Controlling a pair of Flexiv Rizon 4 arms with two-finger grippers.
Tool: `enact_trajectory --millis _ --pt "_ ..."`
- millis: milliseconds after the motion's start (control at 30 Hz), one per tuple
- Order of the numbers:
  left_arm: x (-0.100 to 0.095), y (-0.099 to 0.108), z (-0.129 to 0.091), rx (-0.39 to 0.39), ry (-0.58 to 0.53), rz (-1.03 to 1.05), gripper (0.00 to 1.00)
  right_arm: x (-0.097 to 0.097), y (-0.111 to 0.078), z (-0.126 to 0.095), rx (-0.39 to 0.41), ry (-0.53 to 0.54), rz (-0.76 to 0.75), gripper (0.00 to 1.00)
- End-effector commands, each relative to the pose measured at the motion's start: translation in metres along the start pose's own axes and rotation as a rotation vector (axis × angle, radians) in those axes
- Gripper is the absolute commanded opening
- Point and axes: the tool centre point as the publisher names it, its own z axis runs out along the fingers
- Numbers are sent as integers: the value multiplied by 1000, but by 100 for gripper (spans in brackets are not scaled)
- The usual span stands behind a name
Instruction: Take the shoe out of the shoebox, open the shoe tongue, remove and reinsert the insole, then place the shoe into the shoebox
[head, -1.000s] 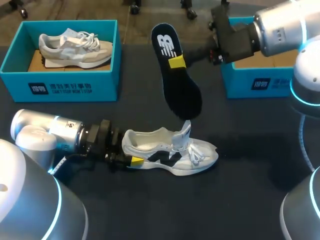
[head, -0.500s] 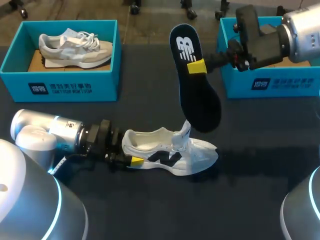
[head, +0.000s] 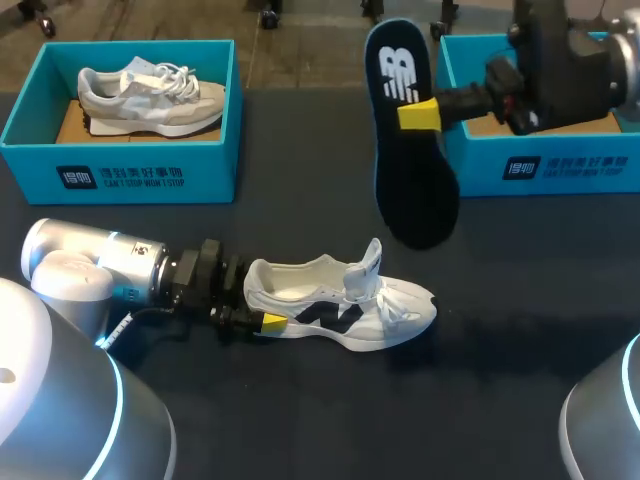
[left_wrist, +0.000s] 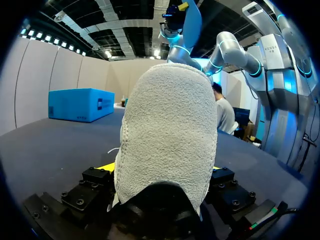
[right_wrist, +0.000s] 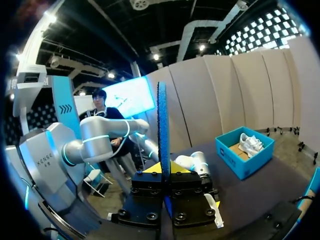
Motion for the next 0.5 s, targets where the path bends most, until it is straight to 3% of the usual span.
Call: enact_trajectory --millis 33,500 --pt "-2 9 4 2 -1 0 0 29 0 -18 -13 -29 -9 0" --pt "-2 9 4 2 -1 0 0 49 -3 -33 -80 -10 19 0"
